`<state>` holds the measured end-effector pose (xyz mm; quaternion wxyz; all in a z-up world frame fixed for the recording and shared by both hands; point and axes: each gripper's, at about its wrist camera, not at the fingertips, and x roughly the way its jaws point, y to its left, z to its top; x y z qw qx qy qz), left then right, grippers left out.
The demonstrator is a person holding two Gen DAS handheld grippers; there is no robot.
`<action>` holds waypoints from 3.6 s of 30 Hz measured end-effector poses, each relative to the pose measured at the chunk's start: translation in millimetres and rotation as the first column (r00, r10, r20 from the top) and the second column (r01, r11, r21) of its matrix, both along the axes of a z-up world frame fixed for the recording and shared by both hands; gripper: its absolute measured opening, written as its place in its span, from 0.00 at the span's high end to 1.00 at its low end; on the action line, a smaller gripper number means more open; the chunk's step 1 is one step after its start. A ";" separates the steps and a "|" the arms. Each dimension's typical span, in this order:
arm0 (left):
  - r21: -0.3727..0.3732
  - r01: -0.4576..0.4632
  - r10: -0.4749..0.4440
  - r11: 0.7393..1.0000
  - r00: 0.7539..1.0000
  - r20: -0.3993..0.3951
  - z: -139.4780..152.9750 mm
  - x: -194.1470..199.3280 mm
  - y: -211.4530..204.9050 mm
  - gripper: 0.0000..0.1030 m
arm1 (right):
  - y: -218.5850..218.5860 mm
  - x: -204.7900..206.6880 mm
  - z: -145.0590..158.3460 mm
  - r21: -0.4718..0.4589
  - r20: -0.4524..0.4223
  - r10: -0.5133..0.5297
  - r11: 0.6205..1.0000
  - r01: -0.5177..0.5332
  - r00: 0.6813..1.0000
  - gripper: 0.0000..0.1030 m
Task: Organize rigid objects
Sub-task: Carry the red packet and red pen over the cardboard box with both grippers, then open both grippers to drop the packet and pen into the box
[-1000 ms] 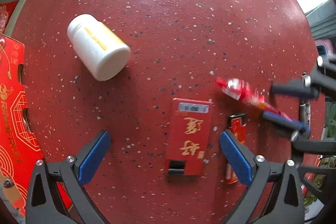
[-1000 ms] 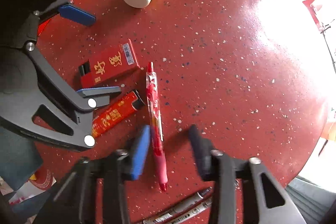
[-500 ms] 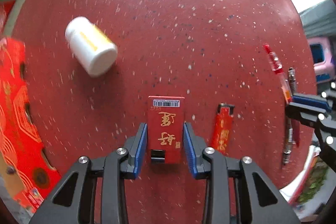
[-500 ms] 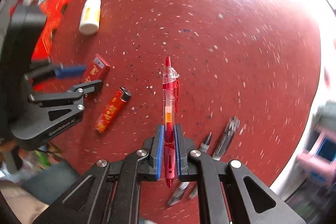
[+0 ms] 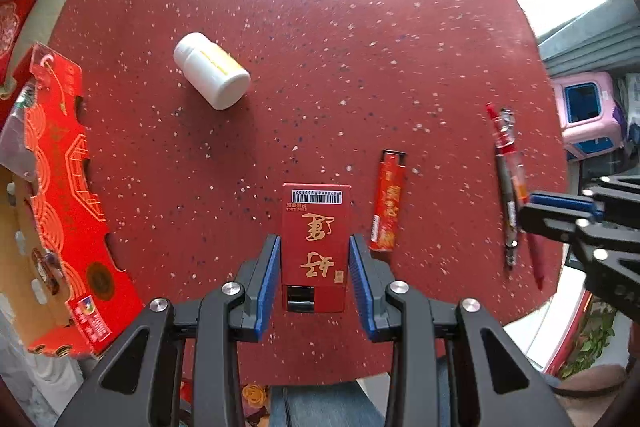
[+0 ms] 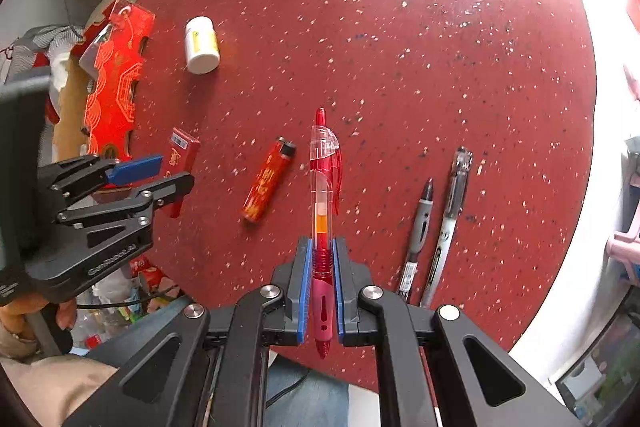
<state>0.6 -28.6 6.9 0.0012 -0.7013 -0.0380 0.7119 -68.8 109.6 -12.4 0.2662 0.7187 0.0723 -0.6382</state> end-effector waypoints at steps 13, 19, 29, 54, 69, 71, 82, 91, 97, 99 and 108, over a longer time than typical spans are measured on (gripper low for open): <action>0.006 -0.063 0.063 0.998 0.994 -0.093 49.4 -0.6 -22.5 0.64 | -27.8 3.6 22.4 0.016 -0.071 0.052 0.999 -0.051 0.996 0.89; 0.016 -0.114 0.115 0.993 0.984 -0.133 57.1 0.7 -45.2 0.64 | -46.6 1.7 33.3 0.017 -0.103 0.075 0.997 -0.074 0.992 0.89; 0.059 -0.176 0.183 0.983 0.968 -0.171 65.0 10.5 -84.2 0.64 | -78.4 0.4 45.6 0.032 -0.137 0.103 0.995 -0.100 0.985 0.89; 0.139 -0.293 0.320 0.946 0.916 -0.244 78.8 45.6 -203.7 0.64 | -229.5 27.5 77.6 0.045 -0.209 0.270 0.963 -0.266 0.940 0.89; 0.084 -0.487 0.493 0.869 0.838 -0.234 61.3 91.1 -287.0 0.64 | -339.2 58.5 76.2 0.030 -0.215 0.458 0.886 -0.463 0.863 0.89; 0.068 -0.511 0.512 0.857 0.830 -0.221 54.7 95.6 -296.2 0.64 | -351.0 61.7 72.7 0.019 -0.207 0.464 0.882 -0.471 0.861 0.89; 0.016 -0.560 0.552 0.828 0.811 -0.194 32.7 103.9 -323.4 0.64 | -397.5 73.2 56.4 0.027 -0.196 0.498 0.864 -0.503 0.845 0.89; 0.008 -0.551 0.543 0.835 0.821 -0.174 19.8 95.9 -325.2 0.64 | -404.8 67.1 40.1 0.047 -0.156 0.469 0.883 -0.468 0.869 0.89; 0.000 -0.548 0.541 0.836 0.826 -0.157 10.9 92.0 -325.7 0.64 | -407.8 63.3 30.5 0.062 -0.136 0.454 0.891 -0.450 0.881 0.89; -0.003 -0.547 0.541 0.837 0.828 -0.150 7.7 91.2 -326.0 0.64 | -409.8 62.9 26.8 0.069 -0.133 0.453 0.891 -0.448 0.882 0.89; -0.025 -0.551 0.545 0.834 0.830 -0.123 -4.5 89.3 -328.8 0.64 | -416.3 64.2 10.7 0.090 -0.113 0.456 0.889 -0.448 0.883 0.89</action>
